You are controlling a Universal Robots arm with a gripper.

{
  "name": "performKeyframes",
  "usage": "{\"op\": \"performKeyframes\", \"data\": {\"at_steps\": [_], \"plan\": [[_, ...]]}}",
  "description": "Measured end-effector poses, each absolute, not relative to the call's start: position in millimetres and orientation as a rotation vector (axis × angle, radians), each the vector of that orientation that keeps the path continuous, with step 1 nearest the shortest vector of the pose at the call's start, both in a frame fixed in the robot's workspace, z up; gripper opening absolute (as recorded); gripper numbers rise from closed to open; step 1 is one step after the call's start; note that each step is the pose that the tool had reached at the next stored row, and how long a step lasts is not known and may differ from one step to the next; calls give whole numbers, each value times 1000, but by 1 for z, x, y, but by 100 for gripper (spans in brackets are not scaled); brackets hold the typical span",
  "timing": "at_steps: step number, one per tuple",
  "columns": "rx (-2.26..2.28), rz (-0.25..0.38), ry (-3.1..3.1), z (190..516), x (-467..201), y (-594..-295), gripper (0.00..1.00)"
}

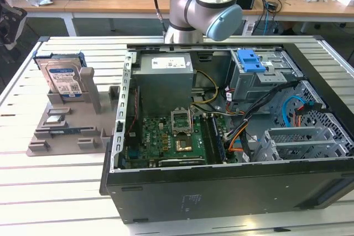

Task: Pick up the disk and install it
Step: 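Reach for the disk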

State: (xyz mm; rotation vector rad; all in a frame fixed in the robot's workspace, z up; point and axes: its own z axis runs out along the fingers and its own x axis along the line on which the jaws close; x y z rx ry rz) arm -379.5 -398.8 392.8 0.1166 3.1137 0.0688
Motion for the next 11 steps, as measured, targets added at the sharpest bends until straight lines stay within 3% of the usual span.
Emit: {"op": "performKeyframes", "data": {"at_steps": [11], "plan": [[117, 68, 3114, 391, -389, -384, 11]]}}
